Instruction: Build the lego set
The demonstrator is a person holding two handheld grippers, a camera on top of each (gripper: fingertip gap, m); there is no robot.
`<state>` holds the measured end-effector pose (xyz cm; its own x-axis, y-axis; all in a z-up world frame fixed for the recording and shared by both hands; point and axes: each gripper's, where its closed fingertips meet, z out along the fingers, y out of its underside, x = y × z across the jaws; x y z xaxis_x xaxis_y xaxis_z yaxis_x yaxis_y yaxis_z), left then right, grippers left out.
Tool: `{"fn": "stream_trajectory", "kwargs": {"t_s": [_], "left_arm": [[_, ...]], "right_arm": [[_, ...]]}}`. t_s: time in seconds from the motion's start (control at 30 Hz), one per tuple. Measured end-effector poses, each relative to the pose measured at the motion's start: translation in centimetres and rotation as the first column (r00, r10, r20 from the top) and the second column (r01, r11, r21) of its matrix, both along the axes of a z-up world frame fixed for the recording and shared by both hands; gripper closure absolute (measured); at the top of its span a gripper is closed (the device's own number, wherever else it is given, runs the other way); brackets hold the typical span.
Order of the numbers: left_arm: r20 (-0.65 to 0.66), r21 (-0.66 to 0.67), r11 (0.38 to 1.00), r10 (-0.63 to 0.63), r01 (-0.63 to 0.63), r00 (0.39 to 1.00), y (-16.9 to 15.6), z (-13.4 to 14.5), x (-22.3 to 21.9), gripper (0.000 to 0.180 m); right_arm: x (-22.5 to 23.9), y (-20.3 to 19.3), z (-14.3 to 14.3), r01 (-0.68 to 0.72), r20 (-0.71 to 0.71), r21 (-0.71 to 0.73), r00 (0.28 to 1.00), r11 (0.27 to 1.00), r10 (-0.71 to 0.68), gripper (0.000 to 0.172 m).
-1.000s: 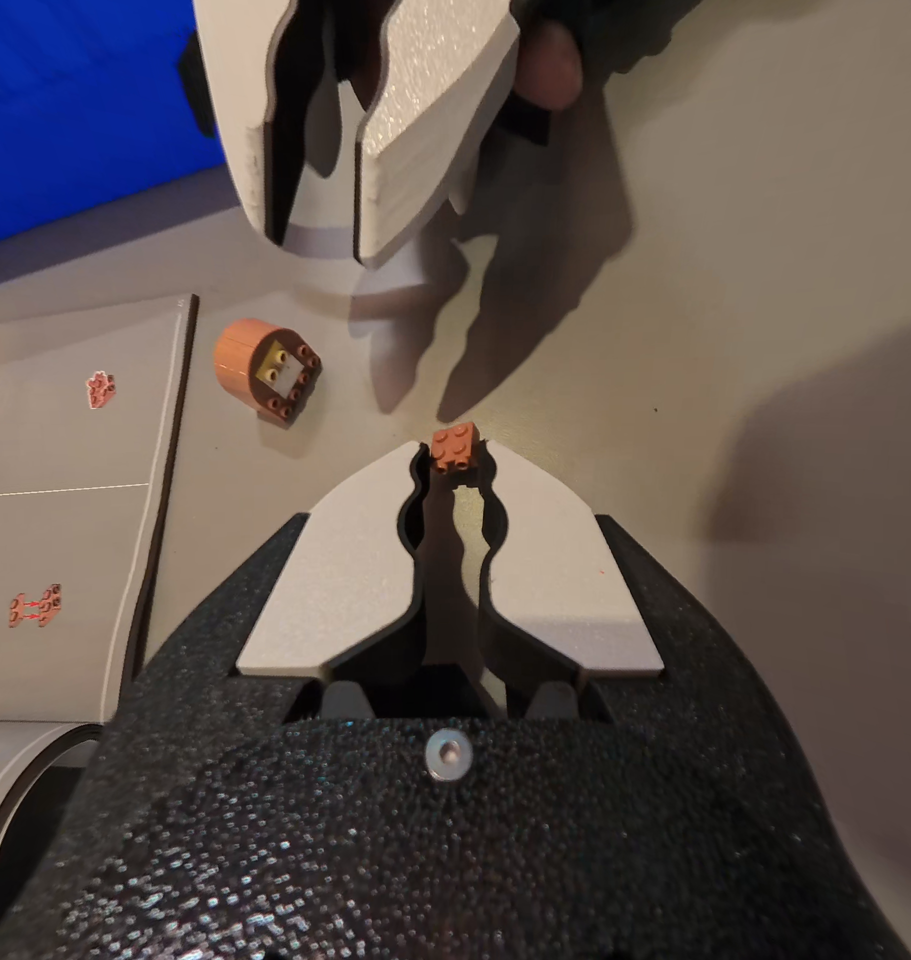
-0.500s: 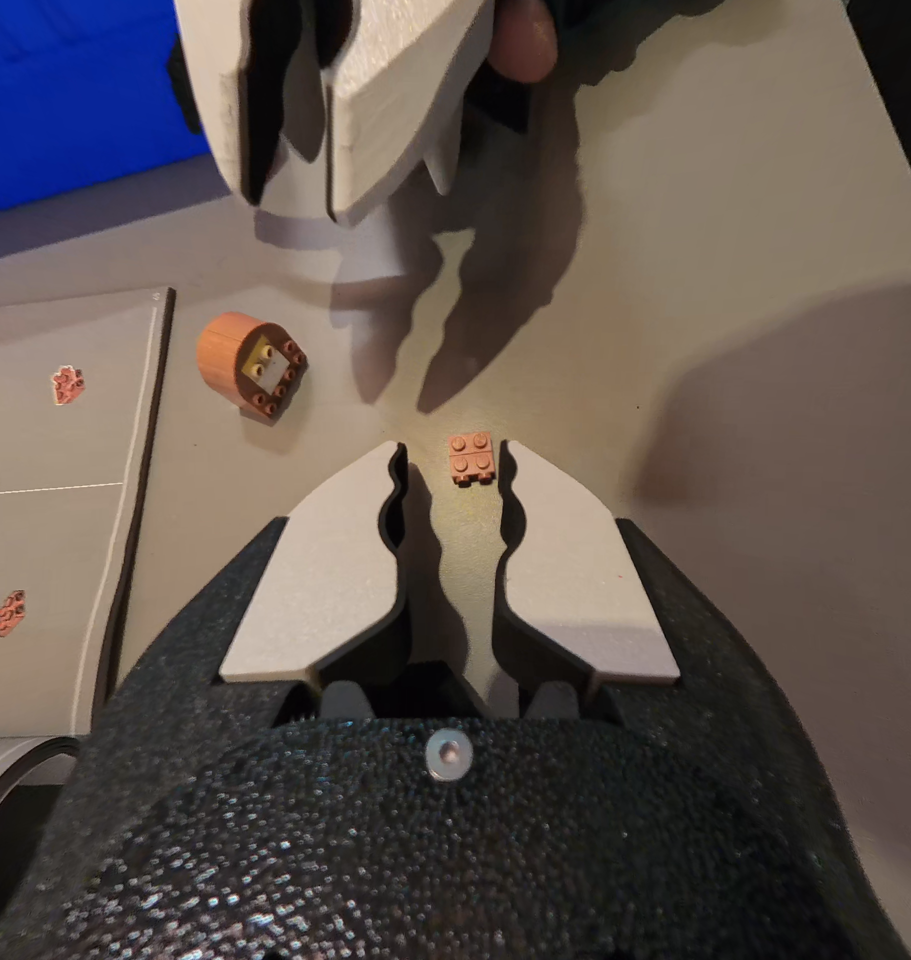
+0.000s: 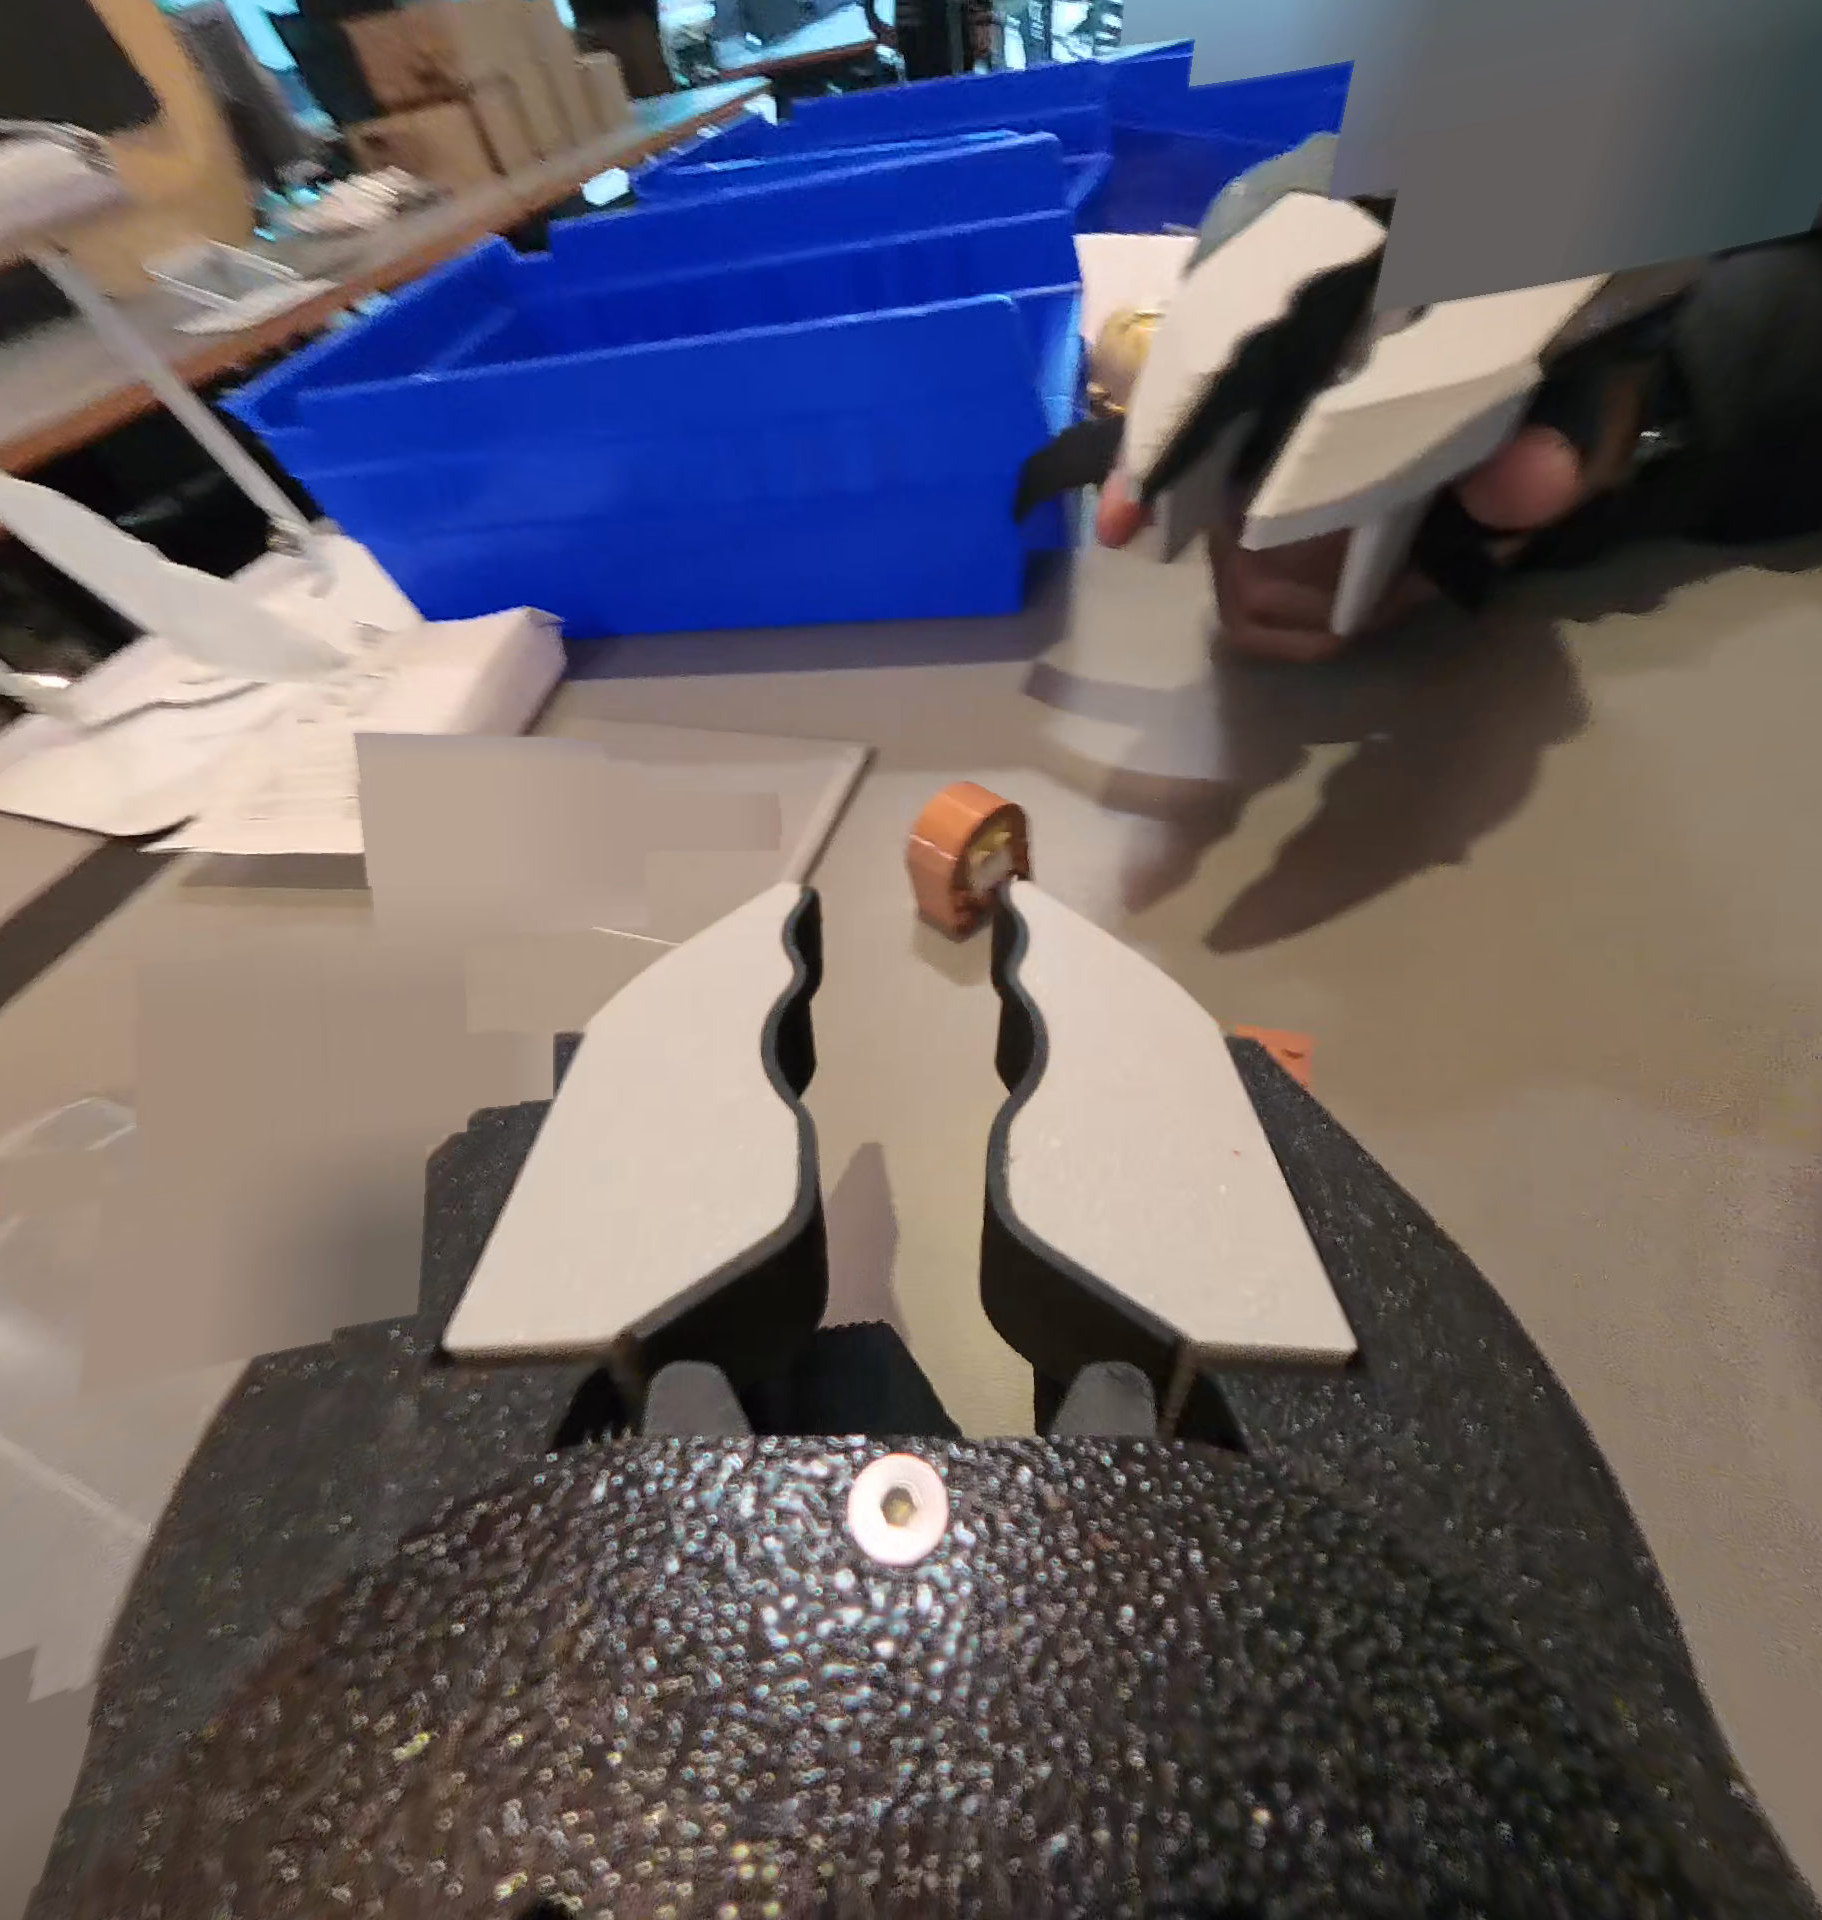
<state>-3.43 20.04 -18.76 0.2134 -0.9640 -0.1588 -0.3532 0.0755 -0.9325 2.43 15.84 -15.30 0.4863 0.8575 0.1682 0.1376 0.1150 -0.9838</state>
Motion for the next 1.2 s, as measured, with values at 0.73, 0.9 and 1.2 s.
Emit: {"fn": "stream_trajectory", "kwargs": {"t_s": [0.73, 0.9, 1.2], "left_arm": [[0.307, 0.298, 0.933, 0.106, -0.202, 0.946, 2.0, 5.1, 5.2, 0.169], [0.327, 0.354, 0.891, 0.167, -0.285, 0.93, 2.9, 6.1, 5.0, 0.171], [0.305, 0.405, 0.859, 0.198, -0.315, 0.932, 3.5, 6.2, 4.5, 0.172]], "right_arm": [[-0.1, 0.1, 0.3, 0.059, 0.001, 0.065, 0.998, 0.996, -0.059, 0.157], [-0.2, 0.2, 0.6, 0.072, -0.017, 0.072, 0.997, 0.995, -0.071, 0.158], [-0.2, 0.8, 0.8, 0.077, -0.049, 0.042, 0.996, 0.996, -0.074, 0.158]]}}
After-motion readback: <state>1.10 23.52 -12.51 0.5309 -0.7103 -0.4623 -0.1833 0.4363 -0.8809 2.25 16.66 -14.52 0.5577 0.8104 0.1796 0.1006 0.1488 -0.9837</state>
